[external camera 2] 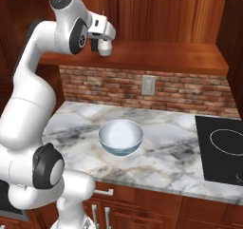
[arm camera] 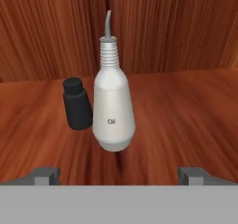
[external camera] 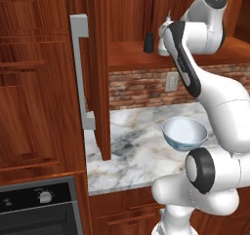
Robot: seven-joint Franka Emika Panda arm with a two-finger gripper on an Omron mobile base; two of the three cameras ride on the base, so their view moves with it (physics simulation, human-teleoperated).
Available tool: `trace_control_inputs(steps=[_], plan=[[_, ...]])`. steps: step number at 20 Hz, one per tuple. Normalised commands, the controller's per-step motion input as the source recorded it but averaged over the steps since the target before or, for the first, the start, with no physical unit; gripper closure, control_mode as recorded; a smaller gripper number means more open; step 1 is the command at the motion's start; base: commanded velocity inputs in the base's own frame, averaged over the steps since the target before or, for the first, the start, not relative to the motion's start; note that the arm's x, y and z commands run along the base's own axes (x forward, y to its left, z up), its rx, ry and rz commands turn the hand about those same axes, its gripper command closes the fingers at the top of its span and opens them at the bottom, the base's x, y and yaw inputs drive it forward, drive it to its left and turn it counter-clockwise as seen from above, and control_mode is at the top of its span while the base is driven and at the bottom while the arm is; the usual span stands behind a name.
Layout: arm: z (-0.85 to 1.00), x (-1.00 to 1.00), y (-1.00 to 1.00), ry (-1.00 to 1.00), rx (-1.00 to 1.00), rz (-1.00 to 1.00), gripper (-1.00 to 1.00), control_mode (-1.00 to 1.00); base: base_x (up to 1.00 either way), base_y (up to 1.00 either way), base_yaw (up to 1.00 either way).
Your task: Retrieve the bottle and the shaker from the cabinet and place them next to the mixing bowl on the counter. Then add garlic from the fridge to the mixing bowl.
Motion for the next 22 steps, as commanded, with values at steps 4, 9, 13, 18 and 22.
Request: trace_control_inputs(steps=[4, 9, 13, 18, 22], plan=[[-0.01, 0.02, 0.0, 0.0, 0.0, 0.14, -1.0, -1.0, 0.0, 0.0, 0.0], [-0.13, 0.21, 0.0, 0.0, 0.0, 0.09, -1.0, -1.0, 0.0, 0.0, 0.0], [-0.16, 0.33, 0.0, 0.0, 0.0, 0.01, -1.0, -1.0, 0.0, 0.0, 0.0], [-0.02, 0.21, 0.0, 0.0, 0.0, 0.0, -1.0, -1.0, 0.0, 0.0, 0.0], [0.0, 0.29, 0.0, 0.01, 0.0, 0.0, -1.0, -1.0, 0.0, 0.0, 0.0]])
